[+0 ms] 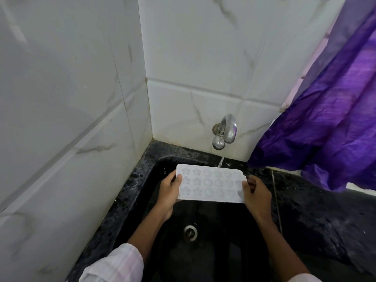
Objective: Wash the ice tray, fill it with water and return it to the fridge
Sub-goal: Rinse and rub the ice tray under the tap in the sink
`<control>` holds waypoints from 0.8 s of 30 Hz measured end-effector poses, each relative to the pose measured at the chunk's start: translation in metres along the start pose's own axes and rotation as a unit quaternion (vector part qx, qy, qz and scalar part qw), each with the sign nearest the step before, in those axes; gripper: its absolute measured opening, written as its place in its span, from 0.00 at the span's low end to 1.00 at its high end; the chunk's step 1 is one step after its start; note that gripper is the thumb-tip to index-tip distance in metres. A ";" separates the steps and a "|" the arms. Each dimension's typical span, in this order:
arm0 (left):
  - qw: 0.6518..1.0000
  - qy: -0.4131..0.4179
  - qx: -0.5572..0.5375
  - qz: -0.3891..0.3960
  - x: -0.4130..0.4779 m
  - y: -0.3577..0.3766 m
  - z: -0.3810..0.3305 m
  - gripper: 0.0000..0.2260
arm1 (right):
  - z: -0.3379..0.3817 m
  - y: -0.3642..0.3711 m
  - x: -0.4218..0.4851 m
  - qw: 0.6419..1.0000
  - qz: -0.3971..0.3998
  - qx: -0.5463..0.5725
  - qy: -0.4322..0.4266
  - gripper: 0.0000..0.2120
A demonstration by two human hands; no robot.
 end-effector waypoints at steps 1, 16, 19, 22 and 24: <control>1.000 0.002 0.004 -0.005 0.001 0.000 0.000 0.15 | 0.005 0.002 0.000 0.999 -0.005 -0.028 -0.025 0.16; 0.998 0.012 0.032 -0.051 -0.003 -0.008 -0.009 0.15 | 0.091 0.057 -0.018 0.912 0.095 -0.252 -0.309 0.12; 0.998 0.009 0.024 -0.048 -0.005 -0.008 -0.009 0.14 | 0.090 0.063 -0.018 0.907 0.120 -0.278 -0.293 0.13; 0.998 0.013 0.025 -0.052 -0.008 -0.009 -0.010 0.14 | 0.088 0.064 -0.017 0.905 0.128 -0.292 -0.283 0.14; 0.998 0.015 0.025 -0.054 -0.010 -0.009 -0.009 0.15 | 0.090 0.062 -0.020 0.905 0.112 -0.278 -0.301 0.13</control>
Point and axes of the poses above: each hand's wrist, its own x-axis towards the middle knuckle, its own y-axis out of the palm, z = x × y, the point moved 10 cm from there along x, towards the middle knuckle, and after that the axes turned 9 degrees about y, right-handed, at the moved point
